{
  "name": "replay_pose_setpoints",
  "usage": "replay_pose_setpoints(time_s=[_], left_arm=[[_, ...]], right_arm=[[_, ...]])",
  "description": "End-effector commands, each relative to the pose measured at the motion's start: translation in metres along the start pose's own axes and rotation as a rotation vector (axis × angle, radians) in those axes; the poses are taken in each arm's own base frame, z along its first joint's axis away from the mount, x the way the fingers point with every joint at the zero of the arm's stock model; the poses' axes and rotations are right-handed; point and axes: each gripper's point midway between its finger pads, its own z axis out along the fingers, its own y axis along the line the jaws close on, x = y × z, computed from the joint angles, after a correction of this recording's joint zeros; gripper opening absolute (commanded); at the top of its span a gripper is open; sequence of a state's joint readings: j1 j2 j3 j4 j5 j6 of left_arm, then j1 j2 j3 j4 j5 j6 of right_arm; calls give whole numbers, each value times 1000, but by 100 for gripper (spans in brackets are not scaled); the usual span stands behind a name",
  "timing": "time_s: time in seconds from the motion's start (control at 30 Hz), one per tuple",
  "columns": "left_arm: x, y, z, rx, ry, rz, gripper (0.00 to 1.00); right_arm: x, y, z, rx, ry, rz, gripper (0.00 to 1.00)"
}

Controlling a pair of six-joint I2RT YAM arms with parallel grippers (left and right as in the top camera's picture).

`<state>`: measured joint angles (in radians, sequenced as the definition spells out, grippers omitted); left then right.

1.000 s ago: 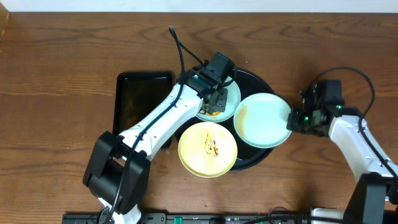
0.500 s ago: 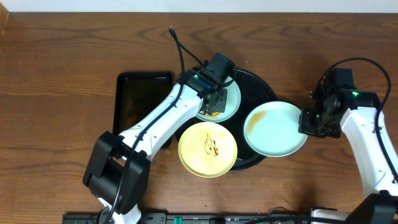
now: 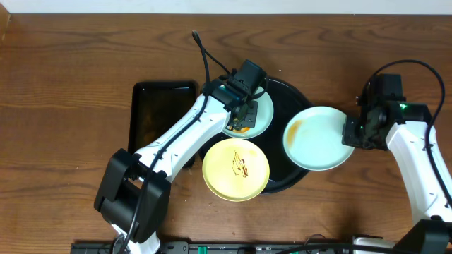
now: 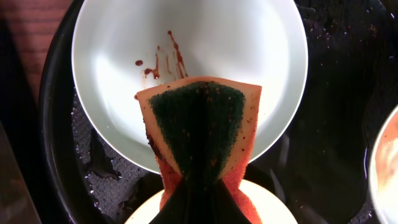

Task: Clean dirty plates on tray and stack at the side
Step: 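Lift the right pale green plate and place it right of the tray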

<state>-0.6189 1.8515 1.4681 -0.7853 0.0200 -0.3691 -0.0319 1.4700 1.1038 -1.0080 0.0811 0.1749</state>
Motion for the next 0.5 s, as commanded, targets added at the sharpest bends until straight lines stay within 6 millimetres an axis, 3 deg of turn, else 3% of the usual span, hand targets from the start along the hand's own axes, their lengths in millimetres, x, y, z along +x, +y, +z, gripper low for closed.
replay_pose_setpoints(time_s=[0.0,0.13,0.47], left_arm=[[-1,0,-2,0,-5,7,8],[-3,0,-2,3,-12,7,7],[-3,0,-3,2,-13,7,7]], right_arm=[[-18,-16,-16,181,-120,-3,1],[-45,1,-43,329,-322,-95,1],[-50,56,-94,589,-582,-351,1]])
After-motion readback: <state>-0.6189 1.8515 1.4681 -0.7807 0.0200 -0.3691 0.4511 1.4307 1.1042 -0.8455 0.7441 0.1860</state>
